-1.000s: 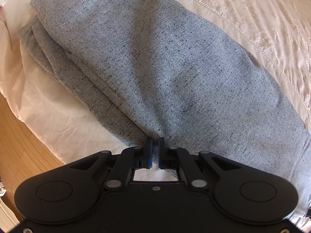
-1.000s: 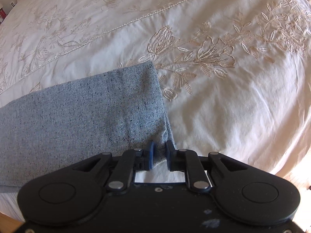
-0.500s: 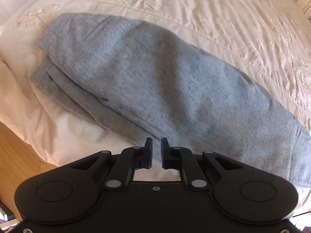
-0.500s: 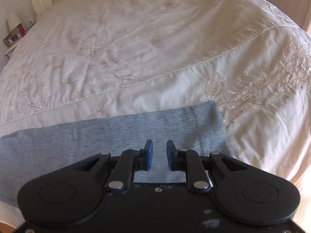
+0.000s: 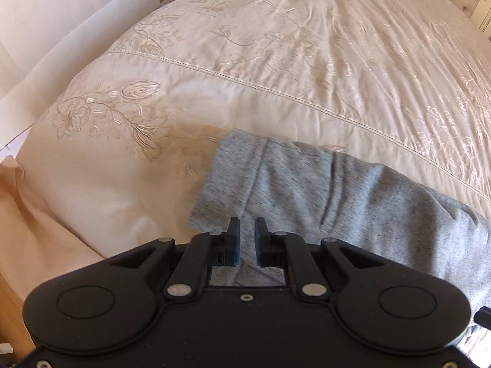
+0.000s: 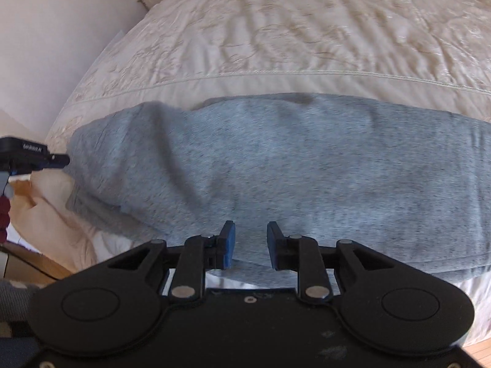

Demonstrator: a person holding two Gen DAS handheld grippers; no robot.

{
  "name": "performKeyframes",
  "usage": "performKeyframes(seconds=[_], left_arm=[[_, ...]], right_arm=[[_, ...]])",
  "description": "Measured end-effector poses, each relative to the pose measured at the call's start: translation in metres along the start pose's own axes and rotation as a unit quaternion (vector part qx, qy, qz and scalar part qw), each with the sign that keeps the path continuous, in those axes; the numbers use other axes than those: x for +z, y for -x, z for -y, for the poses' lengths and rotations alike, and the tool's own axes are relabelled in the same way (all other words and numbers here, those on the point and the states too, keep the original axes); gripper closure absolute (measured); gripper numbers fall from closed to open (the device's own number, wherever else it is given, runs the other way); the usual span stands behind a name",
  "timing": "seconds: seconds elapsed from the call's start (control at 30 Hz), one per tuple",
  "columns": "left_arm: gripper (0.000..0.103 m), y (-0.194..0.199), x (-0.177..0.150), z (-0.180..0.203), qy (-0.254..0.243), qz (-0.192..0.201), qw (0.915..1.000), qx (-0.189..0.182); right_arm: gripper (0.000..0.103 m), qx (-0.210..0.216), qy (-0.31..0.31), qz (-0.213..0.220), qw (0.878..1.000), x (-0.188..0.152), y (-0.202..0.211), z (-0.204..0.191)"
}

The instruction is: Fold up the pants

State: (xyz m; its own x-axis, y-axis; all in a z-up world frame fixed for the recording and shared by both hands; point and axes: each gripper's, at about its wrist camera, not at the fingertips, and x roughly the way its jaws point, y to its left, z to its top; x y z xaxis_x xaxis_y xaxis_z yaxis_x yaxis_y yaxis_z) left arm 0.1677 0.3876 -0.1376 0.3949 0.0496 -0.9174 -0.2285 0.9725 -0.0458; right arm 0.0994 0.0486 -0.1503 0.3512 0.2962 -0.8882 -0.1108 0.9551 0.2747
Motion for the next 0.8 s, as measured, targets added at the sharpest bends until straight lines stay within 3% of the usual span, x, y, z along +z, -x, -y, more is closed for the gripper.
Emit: performKeyframes(seconds=[0.1, 0.17, 0.2, 0.33, 0.47, 0.57, 0.6, 0.63, 0.8], left_arm=[[0.085, -0.006, 0.009, -0.013, -0.008, -0.01, 0.9998, -0.012], [0.063, -0.01, 0.011, -0.016, -0.013, -0.019, 0.9995, -0.022], [0.059, -0.013, 0.012, -0.017, -0.018, -0.022, 0.9992, -0.027], [0.058, -0.018, 0.013, -0.016, -0.036, -0.023, 0.9983, -0.04], [0.058, -0.027, 0.016, -0.02, -0.027, -0.035, 0.9977, -0.052], [0.057, -0.036, 0.019, -0.024, -0.013, -0.044, 0.9972, -0.059], [0.057, -0.039, 0.021, -0.025, -0.008, -0.047, 0.997, -0.061], [0.056, -0.041, 0.022, -0.027, -0.003, -0.049, 0.9969, -0.061], [0.056, -0.038, 0.026, -0.036, 0.026, -0.032, 0.9977, -0.054]], right_arm=[[0.077, 0.005, 0.093, -0.021, 0.995, -0.003, -0.019, -0.048], [0.076, -0.002, 0.158, -0.029, 0.987, -0.007, -0.031, -0.075], [0.076, -0.008, 0.184, -0.03, 0.982, -0.009, -0.036, -0.084], [0.075, -0.049, 0.264, -0.036, 0.963, -0.015, -0.058, -0.112], [0.075, -0.077, 0.302, -0.037, 0.949, -0.019, -0.069, -0.123], [0.081, -0.075, 0.292, -0.027, 0.953, -0.015, -0.069, -0.121], [0.096, -0.064, 0.28, -0.028, 0.957, -0.012, -0.067, -0.118], [0.099, -0.055, 0.265, -0.029, 0.962, -0.009, -0.062, -0.113], [0.099, -0.048, 0.22, -0.004, 0.974, 0.003, -0.044, -0.105]])
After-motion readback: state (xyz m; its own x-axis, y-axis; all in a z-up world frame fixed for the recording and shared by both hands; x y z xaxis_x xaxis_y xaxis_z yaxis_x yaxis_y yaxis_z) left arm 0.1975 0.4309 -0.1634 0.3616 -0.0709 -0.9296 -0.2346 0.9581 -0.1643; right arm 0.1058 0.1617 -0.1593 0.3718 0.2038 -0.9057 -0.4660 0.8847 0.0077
